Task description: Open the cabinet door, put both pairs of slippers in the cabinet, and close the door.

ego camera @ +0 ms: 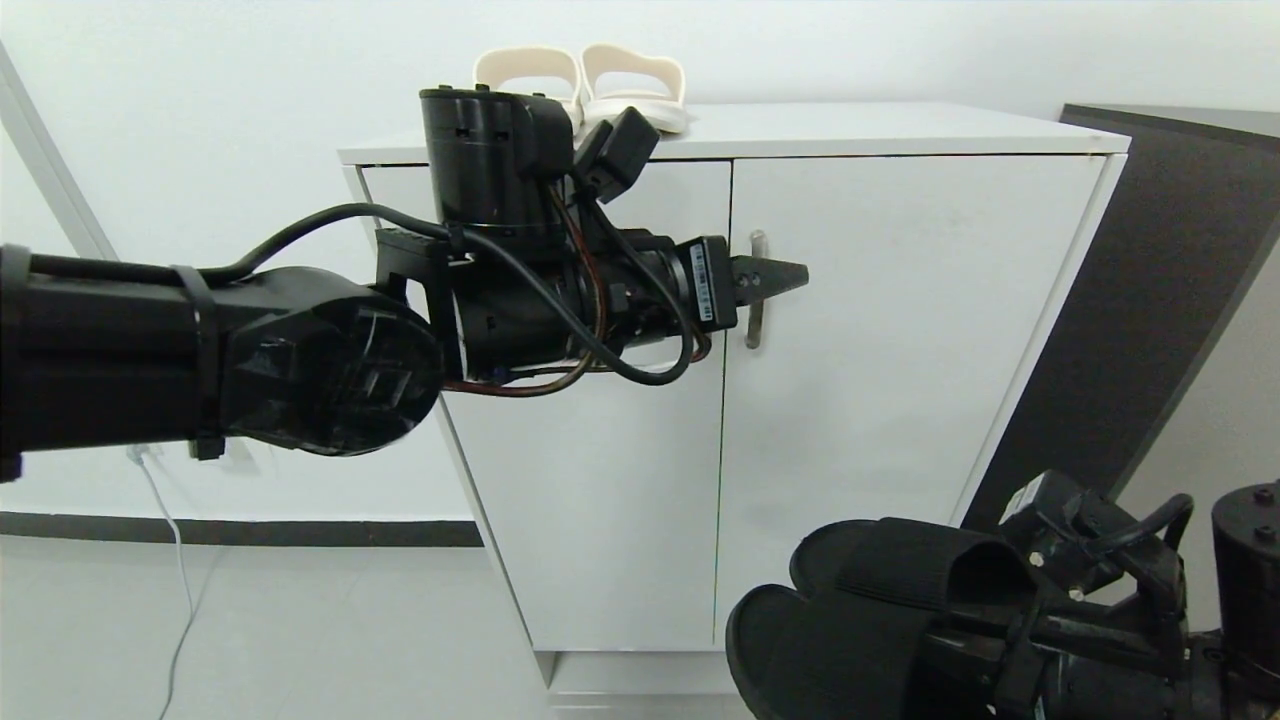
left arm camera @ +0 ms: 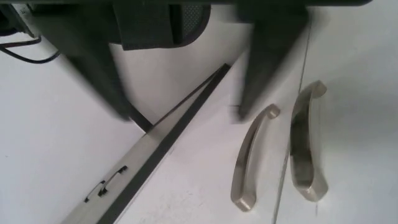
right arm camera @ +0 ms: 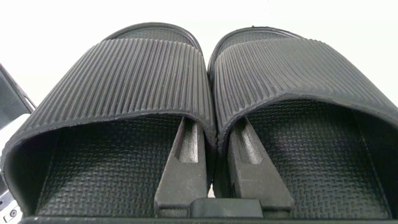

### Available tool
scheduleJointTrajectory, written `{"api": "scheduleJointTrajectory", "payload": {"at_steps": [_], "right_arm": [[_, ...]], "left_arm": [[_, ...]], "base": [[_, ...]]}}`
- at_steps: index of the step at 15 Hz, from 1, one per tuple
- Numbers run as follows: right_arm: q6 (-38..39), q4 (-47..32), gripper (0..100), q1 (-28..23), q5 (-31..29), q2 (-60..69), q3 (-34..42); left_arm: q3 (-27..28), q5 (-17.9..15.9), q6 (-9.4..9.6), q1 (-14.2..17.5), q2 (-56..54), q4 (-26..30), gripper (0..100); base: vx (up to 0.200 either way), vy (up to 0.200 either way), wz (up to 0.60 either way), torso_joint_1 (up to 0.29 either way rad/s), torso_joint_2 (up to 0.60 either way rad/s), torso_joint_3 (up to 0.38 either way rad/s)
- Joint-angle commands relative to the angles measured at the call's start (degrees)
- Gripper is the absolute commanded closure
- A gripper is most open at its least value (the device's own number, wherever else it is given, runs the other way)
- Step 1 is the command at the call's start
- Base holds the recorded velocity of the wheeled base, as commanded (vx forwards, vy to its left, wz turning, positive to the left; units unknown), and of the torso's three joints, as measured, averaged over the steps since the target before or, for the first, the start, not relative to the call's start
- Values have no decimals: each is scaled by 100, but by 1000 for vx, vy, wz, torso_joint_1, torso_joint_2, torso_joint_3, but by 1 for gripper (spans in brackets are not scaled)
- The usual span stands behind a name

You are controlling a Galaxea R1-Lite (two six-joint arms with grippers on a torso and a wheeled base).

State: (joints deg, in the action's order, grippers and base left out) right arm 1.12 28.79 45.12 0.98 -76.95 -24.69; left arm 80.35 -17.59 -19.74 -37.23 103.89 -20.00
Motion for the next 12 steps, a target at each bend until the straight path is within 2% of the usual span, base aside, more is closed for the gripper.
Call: {"api": "scheduleJointTrajectory", "payload": {"at_steps": [1,4,12], "right_arm": [[2,3,100,-3,-1,-5,-1],[2,3,100,-3,-1,-5,-1],[2,-5,100,-3,-1,-31,8]], "left_arm": [[60,-34,-4,23,88,-12,0],[244,-139,-4,23,237,-12,0],[1044,-139,-4,23,808,225,0]], "base": [[0,0,0,0,0,0],[0,0,0,0,0,0],[0,0,0,0,0,0]]}}
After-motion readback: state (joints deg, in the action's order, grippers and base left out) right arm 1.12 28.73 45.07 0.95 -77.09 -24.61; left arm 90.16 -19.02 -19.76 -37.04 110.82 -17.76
